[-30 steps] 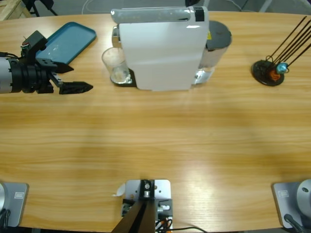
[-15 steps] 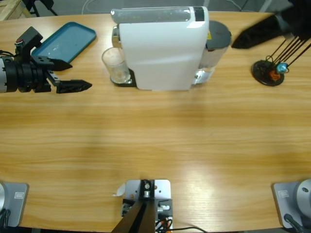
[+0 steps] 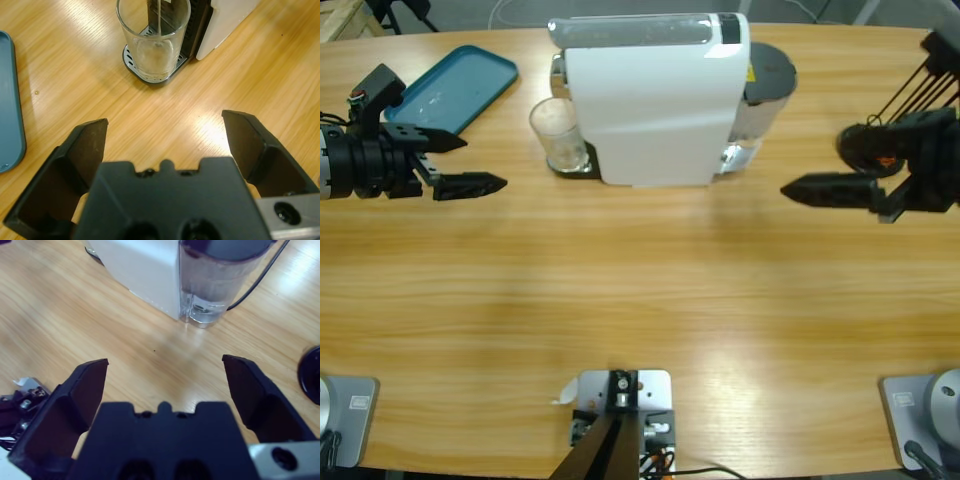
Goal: Pour coffee
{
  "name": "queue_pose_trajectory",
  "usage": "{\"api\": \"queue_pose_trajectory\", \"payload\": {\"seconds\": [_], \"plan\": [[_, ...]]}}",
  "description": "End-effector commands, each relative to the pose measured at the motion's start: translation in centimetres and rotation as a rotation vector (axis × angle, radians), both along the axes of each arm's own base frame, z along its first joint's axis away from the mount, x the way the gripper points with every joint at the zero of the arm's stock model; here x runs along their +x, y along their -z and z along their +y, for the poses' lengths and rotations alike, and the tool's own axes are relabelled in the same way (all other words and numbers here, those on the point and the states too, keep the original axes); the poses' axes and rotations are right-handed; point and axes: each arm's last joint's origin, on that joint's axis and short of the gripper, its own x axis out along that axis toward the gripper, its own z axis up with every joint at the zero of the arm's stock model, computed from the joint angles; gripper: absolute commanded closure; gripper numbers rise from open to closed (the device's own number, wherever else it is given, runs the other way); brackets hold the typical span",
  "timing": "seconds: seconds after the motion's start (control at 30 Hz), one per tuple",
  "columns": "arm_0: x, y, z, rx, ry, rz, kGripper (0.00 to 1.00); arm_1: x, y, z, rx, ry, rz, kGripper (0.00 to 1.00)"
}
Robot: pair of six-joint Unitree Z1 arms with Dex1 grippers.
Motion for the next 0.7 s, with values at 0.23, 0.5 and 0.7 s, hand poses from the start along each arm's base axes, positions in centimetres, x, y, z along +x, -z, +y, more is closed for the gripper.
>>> {"api": "queue_pose_trajectory", "payload": {"seconds": [0.23,0.5,0.7], "plan": [[-0.7,0.2,0.3,0.009,-0.001,0.01,0.0,-0.4,0.9,-0.6,0.067,-0.032,-0.033,0.0],[-0.1,0.1,-0.1,0.01,-0.003,0.012,0.0,-1.2,0.4,-1.0,0.084,-0.044,-0.033,0.0],[-0.2,0.1,-0.1,0.009,-0.003,0.011,0.0,-1.2,0.4,-1.0,0.082,-0.044,-0.029,0.0]]}}
